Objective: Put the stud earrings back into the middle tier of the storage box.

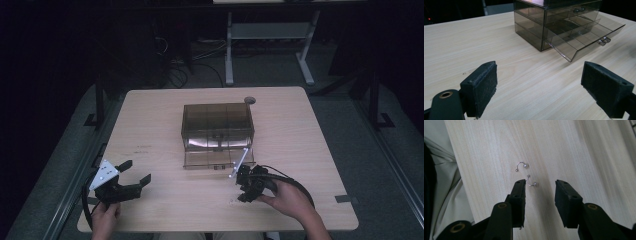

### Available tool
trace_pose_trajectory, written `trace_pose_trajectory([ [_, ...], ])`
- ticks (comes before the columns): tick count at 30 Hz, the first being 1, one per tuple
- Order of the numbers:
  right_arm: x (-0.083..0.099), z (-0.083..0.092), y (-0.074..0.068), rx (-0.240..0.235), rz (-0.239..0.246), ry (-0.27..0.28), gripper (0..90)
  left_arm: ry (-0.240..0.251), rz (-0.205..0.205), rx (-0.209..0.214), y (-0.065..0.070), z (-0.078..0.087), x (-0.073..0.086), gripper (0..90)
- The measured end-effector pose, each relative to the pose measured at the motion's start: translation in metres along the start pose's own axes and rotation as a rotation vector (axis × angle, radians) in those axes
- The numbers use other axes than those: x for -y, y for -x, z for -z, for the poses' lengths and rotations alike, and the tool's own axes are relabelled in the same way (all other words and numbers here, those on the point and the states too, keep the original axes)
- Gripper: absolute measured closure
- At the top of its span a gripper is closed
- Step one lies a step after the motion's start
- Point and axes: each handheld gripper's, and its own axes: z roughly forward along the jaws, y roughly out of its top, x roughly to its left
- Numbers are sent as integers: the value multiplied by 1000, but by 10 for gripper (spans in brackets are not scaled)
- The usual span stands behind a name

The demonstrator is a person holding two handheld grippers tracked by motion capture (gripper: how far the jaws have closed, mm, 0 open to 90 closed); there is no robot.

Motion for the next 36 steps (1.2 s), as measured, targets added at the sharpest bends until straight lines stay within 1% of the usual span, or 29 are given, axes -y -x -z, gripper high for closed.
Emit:
trace_pose_trajectory([
  [5, -4, -4, 1, -7, 15, -22, 643, -1, 1, 0, 0, 0, 0, 130],
  [7, -6, -7, 0, -4, 22, -42, 652, 0, 2, 0, 0, 0, 0, 130],
  [17, -14, -16, -2, 2, 44, -105, 708, 4, 4, 0, 0, 0, 0, 130],
  [22, -17, -18, -3, 7, 55, -130, 730, 8, 9, 0, -1, 0, 0, 130],
  [25, -18, -20, -4, 6, 66, -142, 751, 6, 4, -1, -1, 1, 0, 130],
  [29, -20, -20, -6, 15, 80, -151, 771, 7, 6, -1, -1, 1, 0, 130],
  [34, -26, -23, -11, 54, 121, -205, 793, 11, 13, -3, -1, 1, 0, 130],
  [36, -28, -23, -12, 56, 129, -222, 806, 11, 12, -3, -1, 1, 0, 130],
])
